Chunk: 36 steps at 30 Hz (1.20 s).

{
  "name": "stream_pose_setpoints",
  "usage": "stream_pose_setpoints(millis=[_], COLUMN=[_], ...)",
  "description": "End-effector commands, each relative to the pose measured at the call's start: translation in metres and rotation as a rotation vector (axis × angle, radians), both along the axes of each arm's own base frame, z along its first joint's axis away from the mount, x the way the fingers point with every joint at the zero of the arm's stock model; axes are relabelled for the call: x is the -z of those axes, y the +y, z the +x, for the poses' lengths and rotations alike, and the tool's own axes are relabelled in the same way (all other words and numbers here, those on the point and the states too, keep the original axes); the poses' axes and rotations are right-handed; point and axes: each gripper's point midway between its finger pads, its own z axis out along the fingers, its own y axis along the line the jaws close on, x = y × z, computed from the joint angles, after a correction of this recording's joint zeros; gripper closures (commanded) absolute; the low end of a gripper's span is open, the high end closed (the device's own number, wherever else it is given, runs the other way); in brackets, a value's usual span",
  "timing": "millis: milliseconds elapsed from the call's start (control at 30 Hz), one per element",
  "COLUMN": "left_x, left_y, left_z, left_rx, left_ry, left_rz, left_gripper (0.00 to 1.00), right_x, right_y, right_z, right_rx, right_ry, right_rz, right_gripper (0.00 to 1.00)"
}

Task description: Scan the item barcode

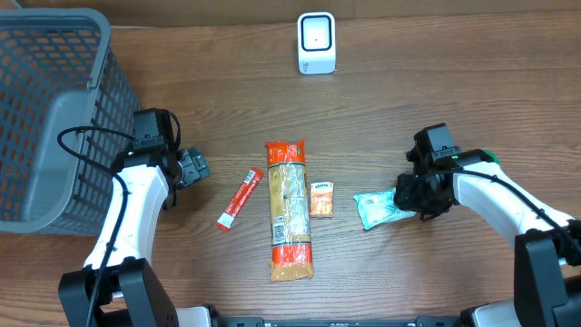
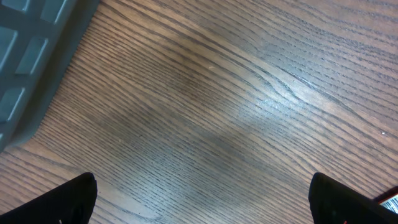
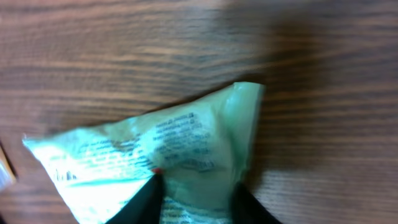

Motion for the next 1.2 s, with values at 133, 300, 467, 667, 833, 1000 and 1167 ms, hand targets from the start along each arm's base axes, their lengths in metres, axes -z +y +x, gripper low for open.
stream_pose_setpoints(millis=[133, 300, 467, 667, 833, 1000, 1167], left_x=[-0.007, -0.007, -0.007, -0.007, -0.007, -0.007, -0.007], left_y=[-0.001, -0.001, -0.001, -0.001, -0.001, -0.001, -0.001], left_z=[0.007, 0.007, 0.007, 0.007, 0.007, 0.007, 0.007], left_rx=[0.013, 0.013, 0.013, 0.013, 0.013, 0.013, 0.013], left_ry=[-0.024, -0.024, -0.024, -0.024, -0.024, -0.024, -0.024], left_rz=[0.001, 0.001, 0.001, 0.001, 0.001, 0.001, 0.001], left_gripper=[0.00, 0.00, 0.00, 0.00, 0.00, 0.00, 0.00], right_x=[-0.002, -0.008, -0.006, -0.005, -0.006, -0.009, -0.015], right_y=[-0.001, 0.003, -0.002, -0.004, -0.002, 0.005, 0.014], right_z=[0.009, 0.014, -0.005, -0.011, -0.003, 0.017, 0.039], right_rx=[-0.002, -0.006, -0.003, -0.002, 0.000, -0.003, -0.034], right_ry=[-0.022, -0.031, 0.049, 0.072, 0.043, -0.041, -0.137], right_rz=[-0.020, -0.003, -0.023, -0.028, -0.021, 0.013, 0.049], right_gripper=[0.70, 0.57, 0.42, 0.35, 0.33, 0.44, 0.47])
